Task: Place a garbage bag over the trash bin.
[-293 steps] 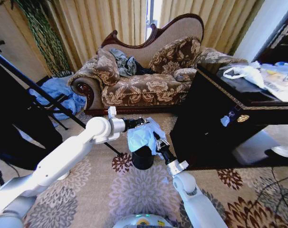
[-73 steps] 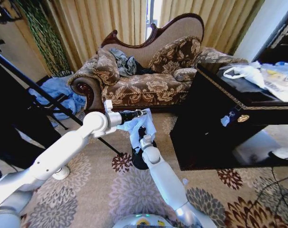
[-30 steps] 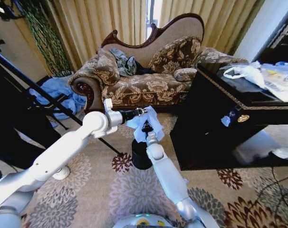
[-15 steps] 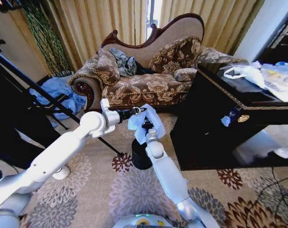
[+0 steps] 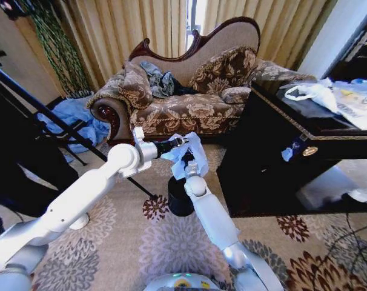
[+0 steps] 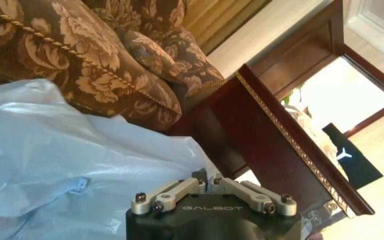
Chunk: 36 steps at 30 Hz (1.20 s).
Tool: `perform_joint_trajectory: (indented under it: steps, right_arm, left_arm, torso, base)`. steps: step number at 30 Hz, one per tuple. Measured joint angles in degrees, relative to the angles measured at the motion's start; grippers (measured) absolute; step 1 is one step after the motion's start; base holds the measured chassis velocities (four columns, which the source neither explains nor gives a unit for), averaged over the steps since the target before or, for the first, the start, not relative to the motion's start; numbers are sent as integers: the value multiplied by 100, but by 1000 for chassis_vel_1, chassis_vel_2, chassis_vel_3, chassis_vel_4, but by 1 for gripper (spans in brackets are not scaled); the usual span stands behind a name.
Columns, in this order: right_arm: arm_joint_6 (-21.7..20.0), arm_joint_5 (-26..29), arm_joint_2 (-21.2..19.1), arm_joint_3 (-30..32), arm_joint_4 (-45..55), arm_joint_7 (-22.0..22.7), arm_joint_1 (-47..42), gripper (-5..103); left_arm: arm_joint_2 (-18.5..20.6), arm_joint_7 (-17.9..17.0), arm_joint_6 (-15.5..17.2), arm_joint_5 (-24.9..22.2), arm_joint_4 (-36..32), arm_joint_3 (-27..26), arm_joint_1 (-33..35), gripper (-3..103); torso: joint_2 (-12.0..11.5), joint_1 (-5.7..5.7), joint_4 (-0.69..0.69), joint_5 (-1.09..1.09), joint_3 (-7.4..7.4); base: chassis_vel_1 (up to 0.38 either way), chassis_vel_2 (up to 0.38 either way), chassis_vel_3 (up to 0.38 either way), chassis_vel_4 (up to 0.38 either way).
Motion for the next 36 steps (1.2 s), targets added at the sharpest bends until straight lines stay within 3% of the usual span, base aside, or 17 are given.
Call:
perform_joint_trajectory:
  steps: [9,19,27,36]
  right_arm:
    - [133,-861,0,294,-506,-302,-130,0]
    - [-408,-1050,-44,-222,339,-606,-396,0]
    - [-642,-1312,-708,-520,665,-932,-534,0]
    - [-818,-1918,-1627,-395,962,-1543,-854,0]
  left_arm:
    - [63,16,-130,-99,-73,-78,-8,0]
    - [367,-20,-343,-265,-379,-636,541,0]
    - [494,46,-537,-261,-625,-1093,1176,0]
    - [56,163,-678,-363,-471,-1075,1384,0]
  torso:
    - [0,0,-2,0,0]
    - [0,0,2,0,0]
    - [0,0,0,0,0]
    - [0,0,1,2,0]
  base:
    - [0,0,0,0]
    - [0,0,0,0]
    - [0,0,0,0]
    - [0,0,0,0]
